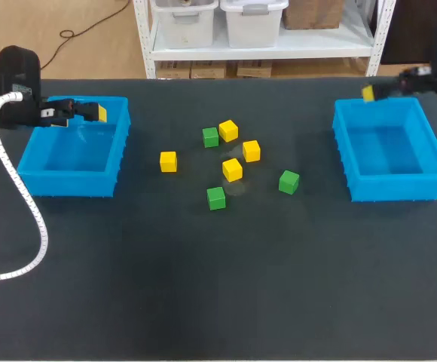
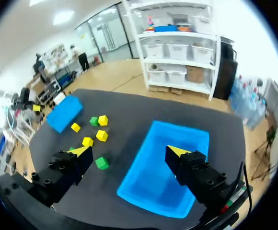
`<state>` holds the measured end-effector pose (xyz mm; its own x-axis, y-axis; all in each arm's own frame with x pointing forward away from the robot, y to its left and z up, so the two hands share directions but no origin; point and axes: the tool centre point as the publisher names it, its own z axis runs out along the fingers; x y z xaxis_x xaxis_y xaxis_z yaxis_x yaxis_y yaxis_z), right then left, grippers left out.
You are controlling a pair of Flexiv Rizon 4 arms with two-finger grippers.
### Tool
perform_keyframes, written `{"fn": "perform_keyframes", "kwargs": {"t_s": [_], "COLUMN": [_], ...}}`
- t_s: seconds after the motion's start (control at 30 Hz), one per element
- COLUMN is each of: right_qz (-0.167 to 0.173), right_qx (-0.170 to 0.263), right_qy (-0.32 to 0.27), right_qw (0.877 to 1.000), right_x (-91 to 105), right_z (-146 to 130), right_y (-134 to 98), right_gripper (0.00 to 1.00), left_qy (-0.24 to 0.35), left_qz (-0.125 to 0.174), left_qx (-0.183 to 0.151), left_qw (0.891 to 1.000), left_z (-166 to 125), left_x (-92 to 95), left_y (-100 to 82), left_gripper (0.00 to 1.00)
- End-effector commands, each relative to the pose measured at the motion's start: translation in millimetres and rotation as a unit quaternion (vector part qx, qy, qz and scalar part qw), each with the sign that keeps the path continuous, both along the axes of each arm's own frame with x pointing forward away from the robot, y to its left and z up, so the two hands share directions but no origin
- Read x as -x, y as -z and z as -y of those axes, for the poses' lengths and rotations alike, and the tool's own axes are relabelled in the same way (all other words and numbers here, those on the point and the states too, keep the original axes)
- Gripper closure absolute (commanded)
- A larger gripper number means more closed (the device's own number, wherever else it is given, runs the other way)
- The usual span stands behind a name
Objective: Put the green cubes in the right bin and the yellow cubes in the left bin.
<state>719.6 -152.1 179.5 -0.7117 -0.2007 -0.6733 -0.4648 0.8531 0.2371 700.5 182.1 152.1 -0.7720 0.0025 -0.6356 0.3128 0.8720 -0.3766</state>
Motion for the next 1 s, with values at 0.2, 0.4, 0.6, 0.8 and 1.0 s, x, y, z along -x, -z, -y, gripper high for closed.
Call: {"fn": "perform_keyframes", "kwargs": {"t_s": [0.2, 0.4, 0.6, 0.8, 1.0], "right_qz": [-0.029, -0.055, -0.098, -0.125, -0.153], "right_qx": [0.078, 0.140, 0.164, 0.211, 0.238], "right_qy": [-0.056, -0.115, -0.156, -0.196, -0.197], "right_qw": [0.995, 0.982, 0.969, 0.949, 0.939], "right_x": [-11.3, 2.7, 7.4, 10.2, 6.1], "right_z": [-69, -118, -144, -156, -149], "right_y": [1, 41, 84, 124, 152], "right_gripper": [0.00, 0.00, 0.00, 0.00, 0.00], "left_qy": [0.002, 0.002, -0.002, 0.000, 0.002], "left_qz": [0.003, 0.003, -0.001, -0.008, -0.012], "left_qx": [0.004, 0.004, 0.005, 0.002, -0.001], "left_qw": [1.000, 1.000, 1.000, 1.000, 1.000], "left_z": [-2, -2, -2, 0, 2], "left_x": [0.4, 0.4, 1.5, 1.7, 0.4], "left_y": [1.8, 1.8, 5.5, 8.4, 11.5], "left_gripper": [0.00, 0.00, 0.00, 0.00, 0.00]}}
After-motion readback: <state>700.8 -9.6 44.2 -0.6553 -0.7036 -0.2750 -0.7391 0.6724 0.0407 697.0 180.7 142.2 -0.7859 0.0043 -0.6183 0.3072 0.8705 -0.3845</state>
